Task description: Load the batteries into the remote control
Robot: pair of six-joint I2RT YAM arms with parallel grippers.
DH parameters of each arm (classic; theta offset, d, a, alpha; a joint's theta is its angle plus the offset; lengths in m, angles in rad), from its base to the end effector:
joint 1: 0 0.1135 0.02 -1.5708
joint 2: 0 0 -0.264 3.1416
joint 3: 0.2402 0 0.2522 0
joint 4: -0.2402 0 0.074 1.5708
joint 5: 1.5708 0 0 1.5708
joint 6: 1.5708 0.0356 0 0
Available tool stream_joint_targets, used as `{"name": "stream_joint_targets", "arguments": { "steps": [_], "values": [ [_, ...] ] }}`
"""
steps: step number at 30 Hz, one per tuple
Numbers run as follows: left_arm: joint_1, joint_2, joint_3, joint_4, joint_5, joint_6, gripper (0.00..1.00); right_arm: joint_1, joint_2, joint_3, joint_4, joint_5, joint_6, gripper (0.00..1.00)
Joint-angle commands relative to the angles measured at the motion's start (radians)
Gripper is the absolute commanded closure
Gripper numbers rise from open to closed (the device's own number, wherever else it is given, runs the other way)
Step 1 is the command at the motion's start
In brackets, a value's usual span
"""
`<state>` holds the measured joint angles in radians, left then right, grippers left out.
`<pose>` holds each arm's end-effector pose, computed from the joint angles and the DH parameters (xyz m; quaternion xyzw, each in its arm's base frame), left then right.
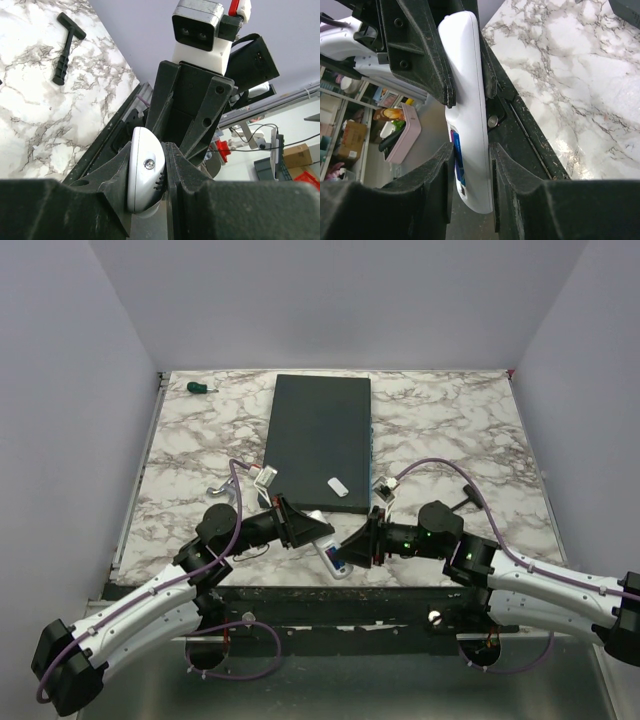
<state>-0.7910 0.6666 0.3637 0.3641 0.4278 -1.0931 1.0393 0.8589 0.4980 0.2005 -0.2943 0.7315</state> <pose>0.1093 -0.1316 0.2674 0.0521 0.6852 -0.6612 0.3010 0.0948 0.1816 0.2658 -0.2094 0.7298 0.5671 0.3194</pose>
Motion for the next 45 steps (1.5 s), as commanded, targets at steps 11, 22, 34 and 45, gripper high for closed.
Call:
{"name": "stream_joint_targets", "arguments": {
  "steps": [11, 22, 34, 45],
  "values": [
    [0.000, -0.034, 0.001, 0.065, 0.000, -0.019, 1.00, 0.000, 0.007, -0.015, -0.001, 0.032, -0.007, 0.99],
    [0.002, -0.026, 0.005, 0.019, -0.009, 0.007, 1.00, -0.001, -0.017, -0.014, 0.044, 0.012, -0.063, 0.31],
    [0.004, -0.138, -0.027, -0.292, -0.185, 0.017, 1.00, 0.000, -0.158, 0.055, -0.190, 0.508, -0.147, 0.34],
    [0.015, -0.440, -0.159, -0.502, -0.289, -0.091, 1.00, -0.071, 0.336, 0.363, -0.430, 0.602, -0.450, 0.32]
  ]
}}
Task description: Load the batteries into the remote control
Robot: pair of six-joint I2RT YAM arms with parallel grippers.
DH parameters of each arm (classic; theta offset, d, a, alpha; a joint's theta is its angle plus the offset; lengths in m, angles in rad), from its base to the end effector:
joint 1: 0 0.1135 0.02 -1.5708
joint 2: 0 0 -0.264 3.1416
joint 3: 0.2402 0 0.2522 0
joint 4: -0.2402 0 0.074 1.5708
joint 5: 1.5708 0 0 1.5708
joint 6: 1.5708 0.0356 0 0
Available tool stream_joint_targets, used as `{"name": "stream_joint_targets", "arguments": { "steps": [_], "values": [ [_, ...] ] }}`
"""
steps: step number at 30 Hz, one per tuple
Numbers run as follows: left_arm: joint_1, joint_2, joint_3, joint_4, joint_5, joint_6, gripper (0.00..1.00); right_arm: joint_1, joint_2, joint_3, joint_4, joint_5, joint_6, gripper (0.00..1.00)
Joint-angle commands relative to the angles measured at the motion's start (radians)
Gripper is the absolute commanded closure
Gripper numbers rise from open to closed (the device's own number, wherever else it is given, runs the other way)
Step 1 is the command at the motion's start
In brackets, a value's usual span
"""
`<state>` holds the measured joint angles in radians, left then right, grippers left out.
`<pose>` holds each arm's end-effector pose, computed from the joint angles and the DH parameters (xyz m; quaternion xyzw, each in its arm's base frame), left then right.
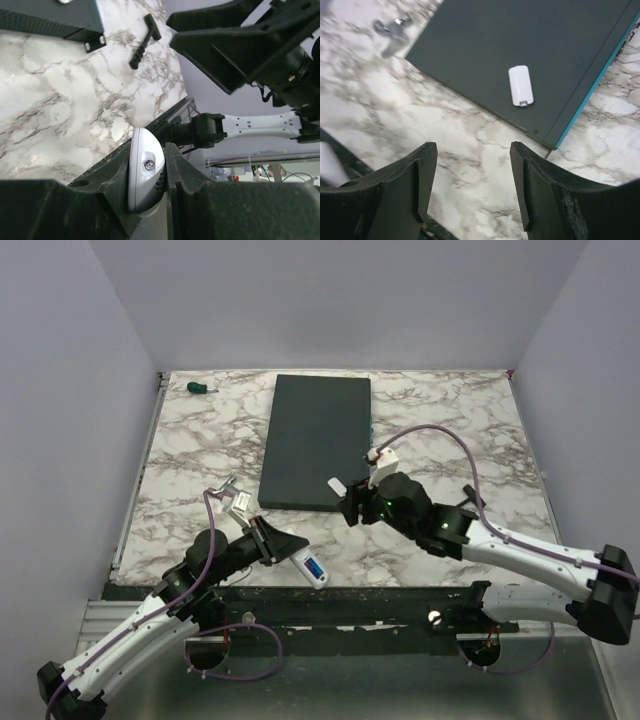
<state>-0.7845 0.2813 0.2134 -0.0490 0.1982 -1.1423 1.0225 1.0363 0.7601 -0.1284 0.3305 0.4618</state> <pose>0.0821 -0.0919 0.2173 -0.0676 0.7434 -0.5852 0.3167 0.1331 0.1958 0.2892 -0.1408 0.8163 0.2659 0.4931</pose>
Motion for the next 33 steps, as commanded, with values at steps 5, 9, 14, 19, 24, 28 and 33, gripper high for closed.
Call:
{"name": "stream_joint_targets", "arguments": {
  "steps": [5, 9, 14, 19, 24, 28, 33],
  "values": [
    [0.008, -0.080, 0.018, -0.136, -0.059, -0.026, 1.00, -0.171, 0.315, 0.181, -0.091, -0.223, -0.296, 0.33],
    [0.008, -0.102, 0.039, -0.186, -0.070, -0.011, 1.00, -0.183, 0.424, 0.237, -0.101, -0.285, -0.368, 0.21],
    [0.010, -0.132, 0.057, -0.234, -0.095, 0.007, 1.00, -0.187, 0.496, 0.245, -0.062, -0.257, -0.382, 0.19],
    [0.010, -0.138, 0.060, -0.235, -0.100, 0.003, 1.00, -0.186, 0.542, 0.253, -0.035, -0.197, -0.386, 0.26],
    [0.010, -0.142, 0.063, -0.235, -0.102, 0.001, 1.00, -0.187, 0.573, 0.267, -0.011, -0.172, -0.402, 0.31],
    [0.010, -0.135, 0.065, -0.236, -0.103, 0.004, 1.00, -0.188, 0.606, 0.283, -0.005, -0.168, -0.417, 0.33],
    [0.009, -0.127, 0.069, -0.235, -0.102, 0.006, 1.00, -0.198, 0.616, 0.279, 0.028, -0.158, -0.410, 0.38]
  ]
}}
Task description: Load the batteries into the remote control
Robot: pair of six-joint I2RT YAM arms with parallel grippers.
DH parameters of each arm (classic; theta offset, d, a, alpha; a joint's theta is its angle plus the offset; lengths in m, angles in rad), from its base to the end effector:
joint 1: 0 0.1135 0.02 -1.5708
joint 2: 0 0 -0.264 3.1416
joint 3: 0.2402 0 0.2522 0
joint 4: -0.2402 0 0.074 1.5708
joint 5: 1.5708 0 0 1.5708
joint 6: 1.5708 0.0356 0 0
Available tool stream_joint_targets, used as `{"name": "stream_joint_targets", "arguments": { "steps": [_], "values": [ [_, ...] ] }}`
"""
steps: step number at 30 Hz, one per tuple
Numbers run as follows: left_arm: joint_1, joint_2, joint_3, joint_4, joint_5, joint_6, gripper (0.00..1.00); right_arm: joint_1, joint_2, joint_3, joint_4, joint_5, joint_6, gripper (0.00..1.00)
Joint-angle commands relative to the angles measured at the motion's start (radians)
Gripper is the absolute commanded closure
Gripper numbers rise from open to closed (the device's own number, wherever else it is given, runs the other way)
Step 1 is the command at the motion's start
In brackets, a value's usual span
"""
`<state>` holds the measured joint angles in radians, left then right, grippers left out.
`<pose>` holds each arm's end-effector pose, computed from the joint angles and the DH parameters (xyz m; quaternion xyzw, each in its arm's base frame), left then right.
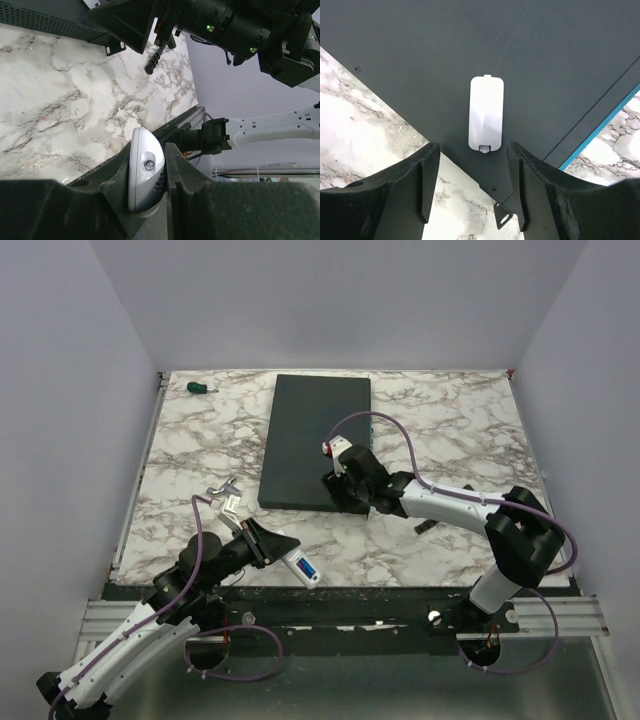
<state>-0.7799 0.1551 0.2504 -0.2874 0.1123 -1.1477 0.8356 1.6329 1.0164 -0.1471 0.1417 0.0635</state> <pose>0.0716 -0.0764 0.2164 -0.1058 0.7640 -0.5463 0.3267 0.2384 0.2561 0.2088 -0.3196 0.8603 0.1116 0.3811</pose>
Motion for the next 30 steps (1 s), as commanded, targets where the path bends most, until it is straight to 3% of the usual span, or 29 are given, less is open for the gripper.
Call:
{"name": "stream_joint_targets", "arguments": {
  "steps": [1, 30],
  "values": [
    [0.005, -0.001, 0.031, 0.004, -0.017, 0.011, 1.00, -0.014, 0.023, 0.024, 0.049, 0.037, -0.010, 0.40],
    [0.005, -0.020, 0.033, -0.021, -0.025, 0.017, 1.00, -0.043, 0.125, 0.073, -0.003, -0.013, -0.042, 0.51]
  ]
}}
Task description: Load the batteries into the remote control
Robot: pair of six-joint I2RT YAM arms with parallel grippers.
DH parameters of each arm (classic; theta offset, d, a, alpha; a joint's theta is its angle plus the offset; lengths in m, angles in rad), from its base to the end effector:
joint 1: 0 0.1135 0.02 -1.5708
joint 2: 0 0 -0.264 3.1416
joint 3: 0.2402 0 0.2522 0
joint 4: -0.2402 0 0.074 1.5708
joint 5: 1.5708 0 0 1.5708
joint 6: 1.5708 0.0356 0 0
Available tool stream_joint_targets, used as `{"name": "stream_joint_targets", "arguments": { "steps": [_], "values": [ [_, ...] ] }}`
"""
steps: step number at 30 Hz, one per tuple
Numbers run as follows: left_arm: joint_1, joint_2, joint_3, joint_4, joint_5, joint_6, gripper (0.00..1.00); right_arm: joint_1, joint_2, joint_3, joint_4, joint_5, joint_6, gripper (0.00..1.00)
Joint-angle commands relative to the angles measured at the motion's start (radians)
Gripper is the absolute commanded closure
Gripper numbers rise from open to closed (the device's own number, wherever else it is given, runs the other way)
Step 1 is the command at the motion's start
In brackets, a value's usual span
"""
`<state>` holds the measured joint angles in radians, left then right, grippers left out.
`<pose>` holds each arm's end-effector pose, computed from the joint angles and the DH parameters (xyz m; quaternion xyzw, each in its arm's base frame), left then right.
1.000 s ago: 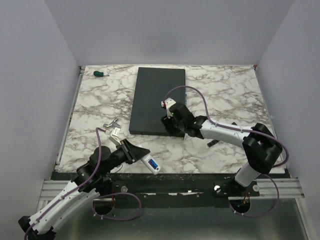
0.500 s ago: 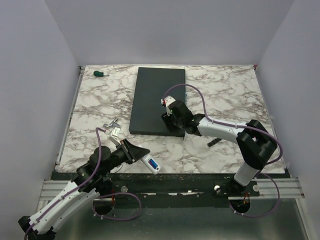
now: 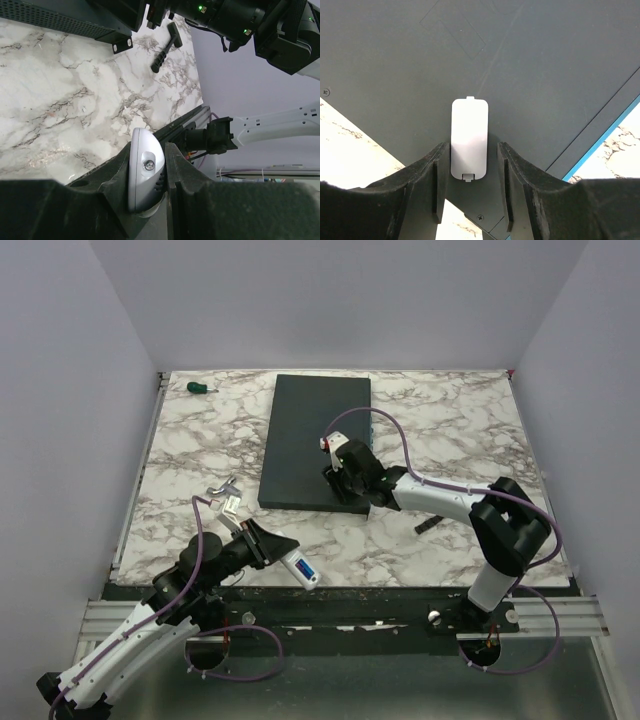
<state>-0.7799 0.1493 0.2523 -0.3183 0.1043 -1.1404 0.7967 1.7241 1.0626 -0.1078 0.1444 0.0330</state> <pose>0.0708 -0.0753 0.2143 -0.1073 0.7712 -0.5363 0.3258 0.2616 0.2602 0.1953 -0.3161 0.8627 0.0960 0.3829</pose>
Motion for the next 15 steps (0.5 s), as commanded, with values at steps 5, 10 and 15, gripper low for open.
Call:
{"name": "stream_joint_targets", "arguments": {
  "steps": [5, 10, 15],
  "values": [
    [0.005, -0.005, 0.035, 0.019, -0.014, 0.014, 1.00, -0.005, 0.051, 0.036, -0.073, -0.033, -0.010, 0.52],
    [0.005, 0.007, 0.043, 0.023, -0.011, 0.020, 1.00, -0.005, 0.060, 0.042, -0.119, -0.030, 0.009, 0.52],
    [0.005, 0.016, 0.045, 0.034, -0.008, 0.024, 1.00, -0.005, 0.047, 0.024, -0.142, -0.013, 0.028, 0.51]
  ]
}}
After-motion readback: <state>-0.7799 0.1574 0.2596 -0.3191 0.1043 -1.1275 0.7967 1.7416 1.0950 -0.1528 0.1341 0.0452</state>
